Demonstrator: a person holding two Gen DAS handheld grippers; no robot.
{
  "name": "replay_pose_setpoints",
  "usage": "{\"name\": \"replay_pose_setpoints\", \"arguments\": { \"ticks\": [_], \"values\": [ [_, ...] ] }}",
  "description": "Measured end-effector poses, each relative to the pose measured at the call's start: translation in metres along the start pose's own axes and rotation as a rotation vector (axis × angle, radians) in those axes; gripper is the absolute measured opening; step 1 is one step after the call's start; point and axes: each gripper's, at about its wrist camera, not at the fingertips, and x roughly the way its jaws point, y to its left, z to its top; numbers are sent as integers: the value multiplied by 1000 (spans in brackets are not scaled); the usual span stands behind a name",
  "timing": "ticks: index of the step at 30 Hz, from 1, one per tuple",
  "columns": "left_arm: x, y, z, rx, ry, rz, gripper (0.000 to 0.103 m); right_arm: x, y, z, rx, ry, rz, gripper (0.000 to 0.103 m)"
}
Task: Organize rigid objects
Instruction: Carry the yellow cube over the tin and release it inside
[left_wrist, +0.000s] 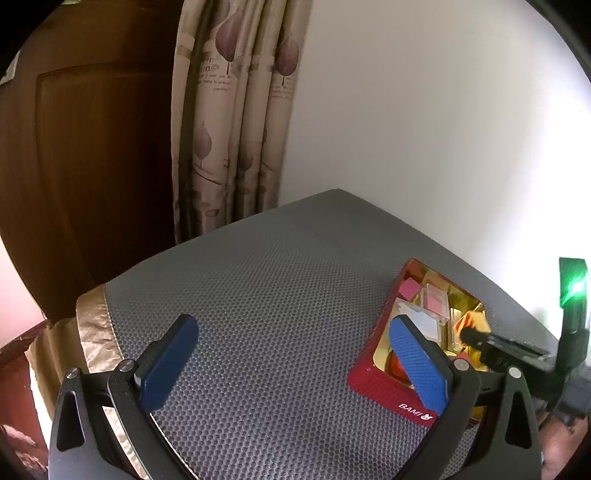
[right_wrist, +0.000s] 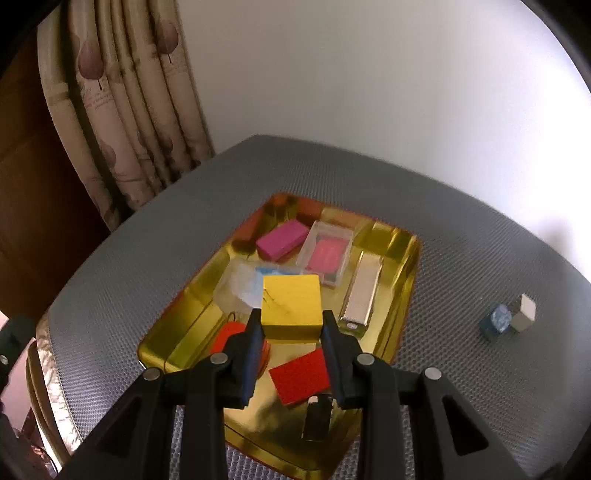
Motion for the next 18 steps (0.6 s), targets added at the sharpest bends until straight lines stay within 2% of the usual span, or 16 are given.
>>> {"name": "replay_pose_setpoints", "arguments": {
  "ticks": [4, 7, 10, 14, 18],
  "values": [
    [0, 1, 0, -7, 9, 2, 102, 11, 10, -15, -29, 49, 103, 31],
    [1, 0, -1, -4, 15, 2, 102, 11, 24, -29, -108, 72, 151, 31],
    [2, -4, -3, 4, 25, -2, 102, 15, 30, -31, -153, 87, 148, 31],
    [2, -8, -4, 19, 22, -2, 102, 21, 21, -32, -90, 117, 191, 31],
    [2, -10, -5, 20, 23, 2, 102, 23, 16, -37, -83, 136, 153, 32]
  ]
}}
